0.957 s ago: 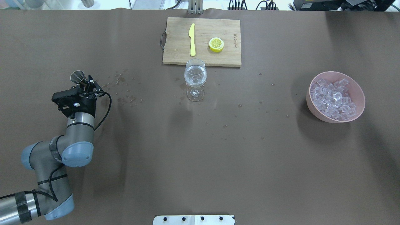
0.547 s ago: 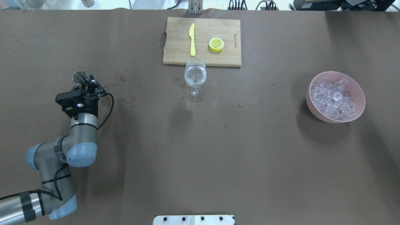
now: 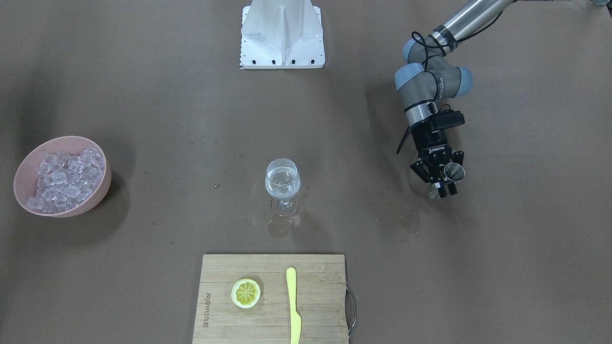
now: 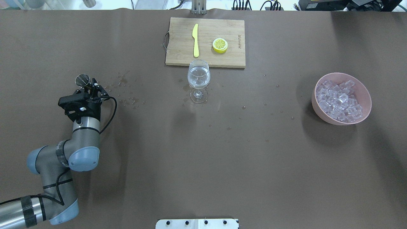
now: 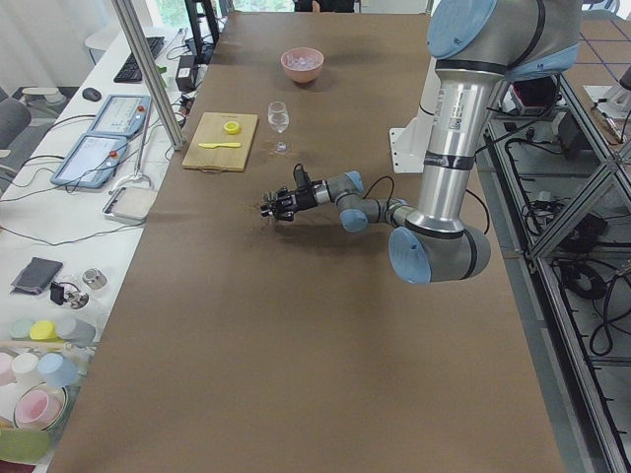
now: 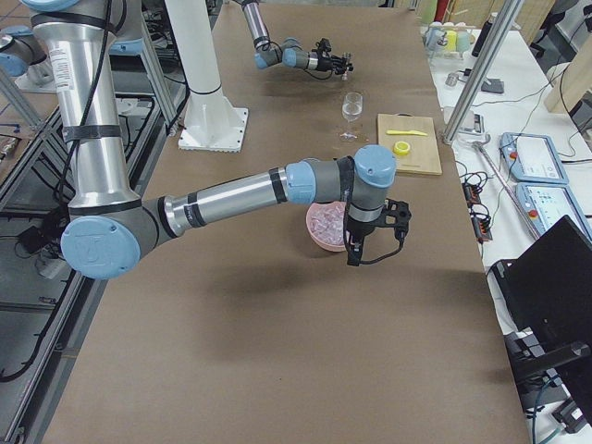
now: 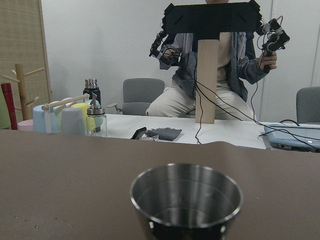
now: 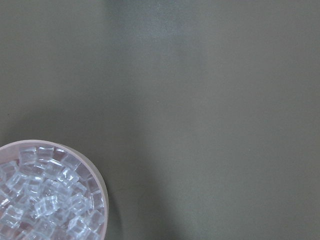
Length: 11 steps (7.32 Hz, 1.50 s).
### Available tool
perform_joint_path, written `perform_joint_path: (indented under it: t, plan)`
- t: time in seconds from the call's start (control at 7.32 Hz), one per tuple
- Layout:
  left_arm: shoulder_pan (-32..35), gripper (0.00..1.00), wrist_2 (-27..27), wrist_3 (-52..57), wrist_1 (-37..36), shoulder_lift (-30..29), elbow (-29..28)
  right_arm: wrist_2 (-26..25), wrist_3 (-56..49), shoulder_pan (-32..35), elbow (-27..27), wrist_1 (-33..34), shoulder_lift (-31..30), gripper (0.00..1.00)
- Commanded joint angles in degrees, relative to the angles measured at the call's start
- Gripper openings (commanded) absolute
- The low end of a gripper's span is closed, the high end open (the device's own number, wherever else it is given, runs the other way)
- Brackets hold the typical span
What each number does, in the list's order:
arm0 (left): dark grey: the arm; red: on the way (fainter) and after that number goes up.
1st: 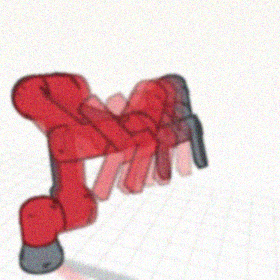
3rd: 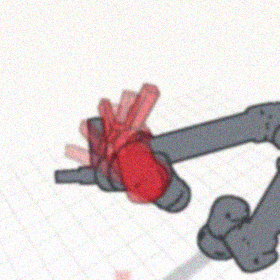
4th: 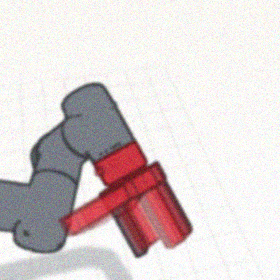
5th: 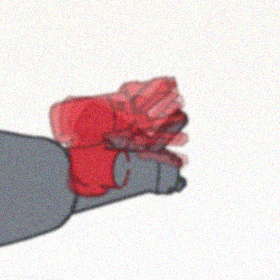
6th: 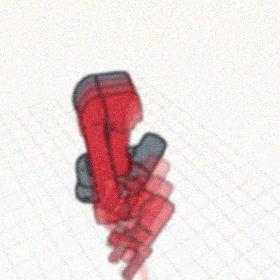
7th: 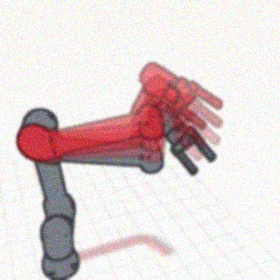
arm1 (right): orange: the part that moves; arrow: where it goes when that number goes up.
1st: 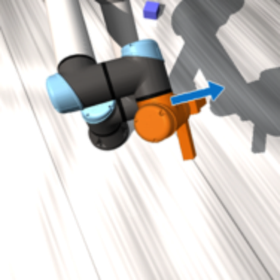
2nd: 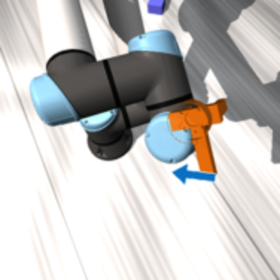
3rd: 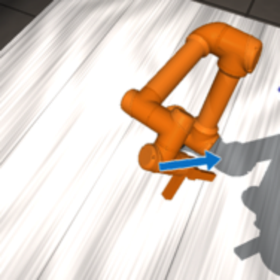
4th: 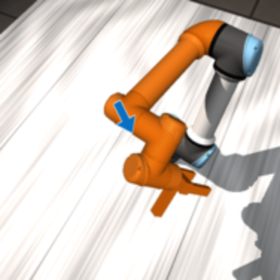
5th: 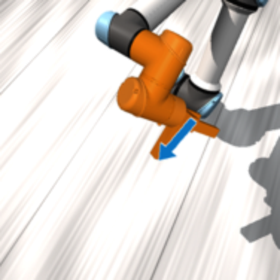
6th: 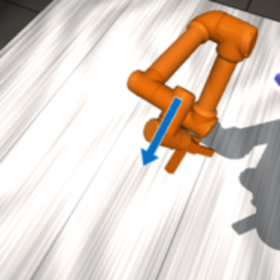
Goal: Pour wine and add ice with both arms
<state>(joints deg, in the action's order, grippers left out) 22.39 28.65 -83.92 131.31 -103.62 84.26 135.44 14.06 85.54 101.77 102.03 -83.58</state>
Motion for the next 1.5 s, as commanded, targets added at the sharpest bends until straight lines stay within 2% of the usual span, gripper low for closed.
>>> perform_joint_path:
  t: [0.0,0.68,0.96,1.23,1.37]
  plan:
    - [-0.07,0.0,0.0,0.69,-0.01,0.0,-1.28,0.0,0.0,-0.03,0.01,0.01,0.0,1.0]
    - [-0.24,0.01,0.0,3.48,0.17,0.0,0.02,0.0,0.0,0.06,0.1,0.01,0.0,1.0]
    - [-0.24,0.13,0.0,4.03,0.08,0.0,0.2,0.0,0.0,0.06,0.27,0.01,0.0,1.0]
    - [-0.24,0.3,0.17,4.64,0.17,0.0,0.37,0.0,0.0,0.06,0.45,0.01,0.0,1.0]
    - [-0.24,0.32,0.17,4.64,0.08,-0.09,0.72,0.0,0.0,0.06,0.45,0.01,-0.09,1.0]
